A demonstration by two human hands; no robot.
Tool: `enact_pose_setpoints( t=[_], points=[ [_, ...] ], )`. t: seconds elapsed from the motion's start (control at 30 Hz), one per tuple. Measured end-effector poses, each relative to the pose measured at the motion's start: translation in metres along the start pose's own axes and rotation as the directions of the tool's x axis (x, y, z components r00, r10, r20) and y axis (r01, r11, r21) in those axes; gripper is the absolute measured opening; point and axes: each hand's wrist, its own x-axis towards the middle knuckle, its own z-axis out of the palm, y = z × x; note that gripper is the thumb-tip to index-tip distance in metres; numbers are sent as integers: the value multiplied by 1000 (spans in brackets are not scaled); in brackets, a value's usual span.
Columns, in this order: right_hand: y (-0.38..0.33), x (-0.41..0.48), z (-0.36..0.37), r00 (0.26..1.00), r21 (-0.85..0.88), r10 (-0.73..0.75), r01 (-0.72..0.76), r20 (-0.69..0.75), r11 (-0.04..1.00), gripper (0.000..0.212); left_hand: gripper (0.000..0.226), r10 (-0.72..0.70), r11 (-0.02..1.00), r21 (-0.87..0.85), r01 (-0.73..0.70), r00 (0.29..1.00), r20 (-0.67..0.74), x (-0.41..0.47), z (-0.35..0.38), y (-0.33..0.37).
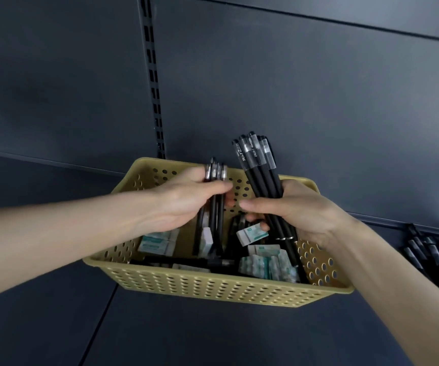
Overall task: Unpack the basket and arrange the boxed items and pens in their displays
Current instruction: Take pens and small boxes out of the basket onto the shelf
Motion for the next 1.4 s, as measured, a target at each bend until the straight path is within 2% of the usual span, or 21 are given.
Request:
enact_pose_setpoints(
  t=[0.07,0.13,0.27,0.37,0.5,0.7,0.77,0.87,0.97,1.17,1.27,1.4],
  points=[
    [-3,2,2,999,53,-33,33,3,998,29,19,88,987,-138,-82,995,40,-4,2,10],
    [-8,3,6,998,81,-59,58,18,995,39,29,137,952,-289,-106,987,89,-7,3,20],
    [-14,5,12,993,224,-48,23,107,974,38,41,204,899,-419,-127,968,144,-12,6,31],
    [-16,5,16,986,289,-47,-1,159,957,30,47,222,904,-397,-157,967,124,-12,8,30],
    [-16,5,18,988,301,-58,13,142,953,21,56,234,937,-288,-196,967,104,-8,4,27],
    [-16,3,22,981,216,-37,-5,189,976,16,58,193,947,-274,-168,979,65,-4,4,27],
    [-18,-1,21,981,196,-53,16,186,980,14,48,246,942,-256,-216,965,90,-4,5,28],
    [-28,-11,19,981,218,-153,124,119,968,8,23,384,917,-178,-357,911,153,-9,10,43],
    [-37,-32,14,964,242,-254,230,73,943,10,14,501,865,-87,-494,852,150,-21,25,60],
    [-25,-110,-11,944,253,-329,317,5,914,5,23,579,805,-17,-592,781,232,-56,94,66],
    [3,-161,-32,948,233,-308,317,-76,919,7,43,558,818,-24,-575,783,275,-69,150,50],
    [54,-240,-66,953,233,-250,285,-169,930,7,48,534,840,-97,-534,780,326,-85,242,10]
  ],
)
